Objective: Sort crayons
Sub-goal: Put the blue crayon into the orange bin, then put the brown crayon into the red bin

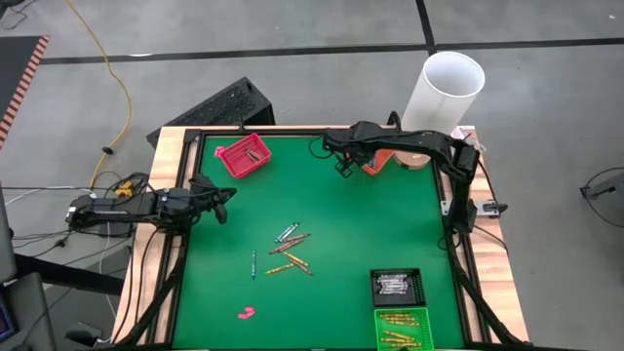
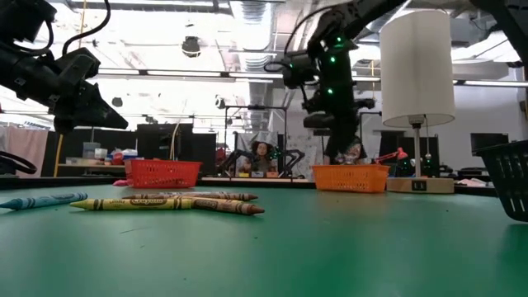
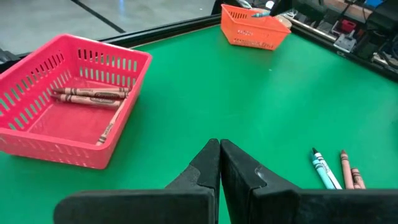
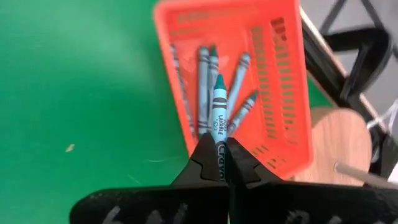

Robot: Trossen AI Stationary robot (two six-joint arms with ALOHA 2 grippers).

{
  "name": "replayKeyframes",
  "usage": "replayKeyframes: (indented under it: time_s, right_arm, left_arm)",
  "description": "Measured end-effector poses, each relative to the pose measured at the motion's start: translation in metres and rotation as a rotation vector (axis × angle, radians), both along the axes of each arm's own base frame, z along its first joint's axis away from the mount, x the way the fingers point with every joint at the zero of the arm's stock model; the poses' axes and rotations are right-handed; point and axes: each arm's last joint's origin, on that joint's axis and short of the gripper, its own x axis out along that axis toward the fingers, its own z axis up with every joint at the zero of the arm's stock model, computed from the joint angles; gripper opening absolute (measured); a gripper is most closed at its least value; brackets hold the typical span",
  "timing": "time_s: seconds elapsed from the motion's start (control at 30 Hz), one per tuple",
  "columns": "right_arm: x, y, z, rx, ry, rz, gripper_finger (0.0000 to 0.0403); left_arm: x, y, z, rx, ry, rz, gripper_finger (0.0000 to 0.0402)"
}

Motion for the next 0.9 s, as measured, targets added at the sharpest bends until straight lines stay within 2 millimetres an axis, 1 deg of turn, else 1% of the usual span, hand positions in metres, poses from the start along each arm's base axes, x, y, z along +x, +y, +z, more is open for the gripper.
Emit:
replayKeyframes:
  time_s: [0.13, 0.27, 0.5, 0.6, 0.77, 0.9]
  right_arm:
    - [-0.01, -0.008, -0.009, 0.014, 0.026, -0.063, 0.0]
    - [-0.017, -0.016, -0.015, 0.014, 0.025, -0.127, 0.0005]
    - [-0.025, -0.028, -0.016, 0.021, 0.013, -0.205, 0.0011]
    - [-0.026, -0.03, -0.016, 0.02, 0.008, -0.219, 0.0029]
    - [-0.027, -0.031, -0.016, 0.022, 0.008, -0.222, 0.0076]
    - [-0.027, -0.031, -0.016, 0.035, 0.006, -0.224, 0.0106]
  left_arm:
    - [0.0, 0.0, 0.0, -0.001, 0.0, 0.0, 0.0]
    - [0.0, 0.0, 0.0, -0.003, -0.002, 0.0, 0.0]
    - [0.0, 0.0, 0.0, -0.007, -0.002, -0.014, 0.0]
    - [0.0, 0.0, 0.0, -0.008, -0.002, -0.014, 0.0]
    - [0.0, 0.0, 0.0, -0.008, -0.002, -0.014, 0.0]
    - [0.0, 0.0, 0.0, -0.012, -0.004, -0.013, 0.0]
